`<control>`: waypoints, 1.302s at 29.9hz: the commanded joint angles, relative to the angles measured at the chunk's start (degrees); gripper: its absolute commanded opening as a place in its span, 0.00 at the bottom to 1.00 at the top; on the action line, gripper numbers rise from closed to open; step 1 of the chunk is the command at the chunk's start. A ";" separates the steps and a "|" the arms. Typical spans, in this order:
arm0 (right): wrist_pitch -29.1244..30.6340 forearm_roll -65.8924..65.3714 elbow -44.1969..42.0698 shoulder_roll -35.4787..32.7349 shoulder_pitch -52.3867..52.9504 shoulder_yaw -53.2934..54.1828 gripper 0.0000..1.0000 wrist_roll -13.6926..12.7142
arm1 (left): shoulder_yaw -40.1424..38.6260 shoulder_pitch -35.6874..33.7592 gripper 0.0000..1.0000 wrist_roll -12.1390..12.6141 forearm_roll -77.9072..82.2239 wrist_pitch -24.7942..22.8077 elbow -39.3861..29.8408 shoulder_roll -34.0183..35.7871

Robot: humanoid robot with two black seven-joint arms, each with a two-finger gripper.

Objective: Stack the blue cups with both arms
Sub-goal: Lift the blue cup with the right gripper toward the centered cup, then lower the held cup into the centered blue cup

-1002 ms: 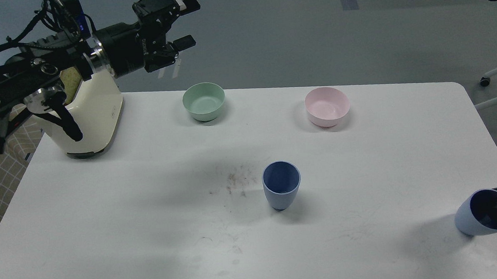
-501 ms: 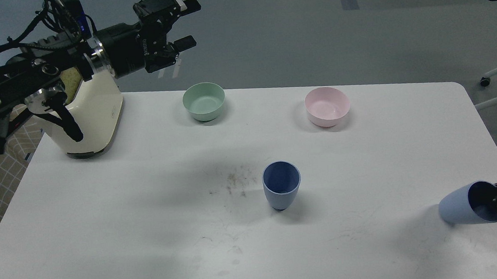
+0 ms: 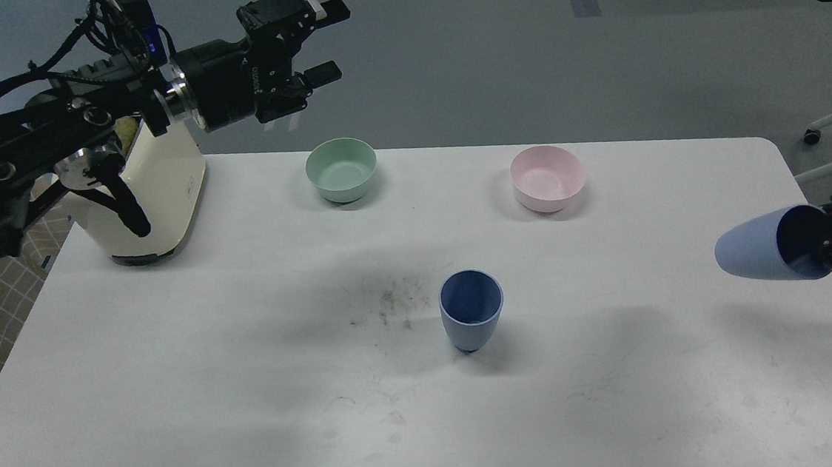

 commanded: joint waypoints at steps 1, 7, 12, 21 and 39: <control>0.00 0.42 0.53 3.89 4.61 -0.09 0.00 0.01 | 0.02 -0.08 0.98 0.00 0.00 -0.04 0.00 -0.31; 0.00 0.51 0.18 12.94 11.20 -0.27 0.00 0.01 | 0.02 -0.17 0.98 0.00 0.08 -0.04 0.08 -0.22; 0.00 -0.11 -0.17 19.97 14.80 -1.67 0.00 0.01 | 0.02 -0.17 0.98 0.00 0.08 -0.04 0.26 -0.13; 0.00 0.24 -1.93 30.00 24.12 -13.80 0.00 0.01 | 0.02 0.01 0.98 0.00 0.08 -0.04 0.43 0.13; 0.00 2.09 -2.72 40.64 27.56 -19.78 0.00 0.01 | 0.02 0.18 0.98 0.00 0.08 -0.04 0.43 -0.04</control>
